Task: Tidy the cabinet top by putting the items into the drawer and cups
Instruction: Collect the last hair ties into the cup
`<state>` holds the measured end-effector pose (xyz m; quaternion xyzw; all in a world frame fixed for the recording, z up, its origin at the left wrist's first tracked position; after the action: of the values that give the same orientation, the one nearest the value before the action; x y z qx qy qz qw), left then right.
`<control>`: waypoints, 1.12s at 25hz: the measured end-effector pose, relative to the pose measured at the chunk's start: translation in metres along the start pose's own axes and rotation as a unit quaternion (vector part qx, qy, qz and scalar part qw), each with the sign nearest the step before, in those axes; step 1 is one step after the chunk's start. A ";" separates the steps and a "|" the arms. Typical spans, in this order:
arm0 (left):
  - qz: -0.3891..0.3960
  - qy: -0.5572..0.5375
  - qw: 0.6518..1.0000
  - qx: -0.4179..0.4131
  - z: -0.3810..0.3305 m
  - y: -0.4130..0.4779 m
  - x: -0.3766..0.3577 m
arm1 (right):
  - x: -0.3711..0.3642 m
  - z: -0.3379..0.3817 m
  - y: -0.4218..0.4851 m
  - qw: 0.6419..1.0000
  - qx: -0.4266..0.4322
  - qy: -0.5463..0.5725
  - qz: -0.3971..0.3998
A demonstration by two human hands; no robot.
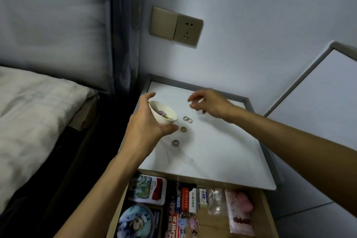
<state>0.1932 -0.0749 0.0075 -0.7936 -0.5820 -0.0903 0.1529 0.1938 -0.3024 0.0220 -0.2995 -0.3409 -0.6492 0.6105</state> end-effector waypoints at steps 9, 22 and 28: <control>-0.054 -0.003 0.999 0.006 0.012 0.014 0.036 | -0.081 -0.072 0.010 0.997 -0.050 -0.051 0.031; -0.051 0.009 0.999 0.007 0.012 0.007 0.042 | -0.075 -0.029 -0.006 0.980 0.000 -0.186 0.077; -0.041 0.014 0.999 0.007 0.013 0.005 0.041 | -0.019 0.082 0.022 0.993 0.068 0.092 -0.010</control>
<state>0.2098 -0.0349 0.0083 -0.7665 -0.6126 -0.1034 0.1629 0.2146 -0.2255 0.0560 -0.1931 -0.3300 -0.6553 0.6514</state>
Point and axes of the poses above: each hand's wrist, its own y-axis towards the middle knuckle, its own x-axis out of the back of the hand, z = x × y, the point moved 6 cm from there along y, towards the middle knuckle, and after that the axes turned 15 degrees about x, right-handed, at the moved point
